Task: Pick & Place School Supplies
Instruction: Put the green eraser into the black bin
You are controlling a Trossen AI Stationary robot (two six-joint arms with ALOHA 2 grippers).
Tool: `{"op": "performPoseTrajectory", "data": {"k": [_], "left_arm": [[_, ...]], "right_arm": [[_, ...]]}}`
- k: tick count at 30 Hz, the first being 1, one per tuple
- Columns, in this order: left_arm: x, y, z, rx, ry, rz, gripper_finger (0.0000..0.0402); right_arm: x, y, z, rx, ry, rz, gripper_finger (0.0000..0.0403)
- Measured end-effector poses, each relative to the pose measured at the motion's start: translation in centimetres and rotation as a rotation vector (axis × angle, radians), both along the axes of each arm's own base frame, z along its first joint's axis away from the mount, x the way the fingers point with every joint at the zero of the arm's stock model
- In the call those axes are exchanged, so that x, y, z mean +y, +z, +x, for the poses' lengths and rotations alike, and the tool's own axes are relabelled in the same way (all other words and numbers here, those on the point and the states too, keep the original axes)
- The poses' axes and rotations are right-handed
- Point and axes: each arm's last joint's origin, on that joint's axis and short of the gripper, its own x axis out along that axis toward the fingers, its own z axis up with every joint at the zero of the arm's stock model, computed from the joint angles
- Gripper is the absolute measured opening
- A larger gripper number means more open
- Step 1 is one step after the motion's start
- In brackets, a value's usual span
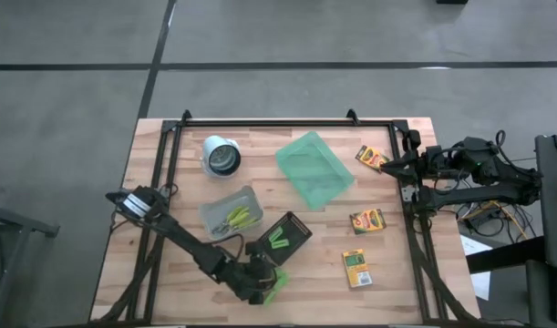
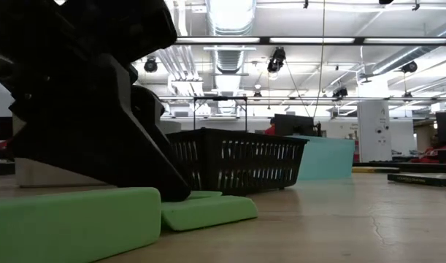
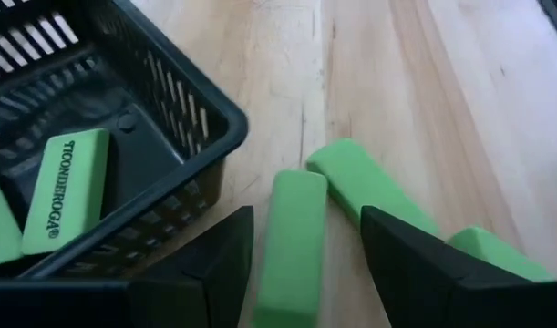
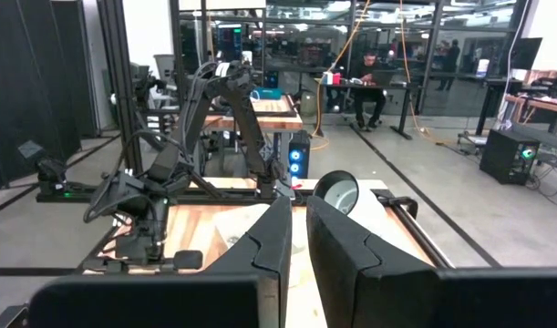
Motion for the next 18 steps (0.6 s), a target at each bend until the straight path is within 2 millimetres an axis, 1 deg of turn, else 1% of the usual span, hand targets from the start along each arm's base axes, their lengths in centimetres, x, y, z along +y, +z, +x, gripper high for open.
{"op": "performPoseTrajectory", "data": {"k": [3, 10, 18], "left_arm": [[0.1, -0.16, -0.08, 0.014, 0.0, 0.01, 0.0209], [0.01, 0.72, 0.07, 0.019, -0.004, 0.02, 0.0209], [0.38, 0.42, -0.11, 0.053, 0.018, 0.025, 0.0209]], "right_arm": [[0.0, -0.01, 0.0, 0.001, 0.0, 0.0, 0.0036], [0.0, 0.0, 0.0, 0.0, 0.0, 0.0, 0.0036], [0.0, 0.0, -0.01, 0.0, 0.0, 0.0, 0.0036]]}}
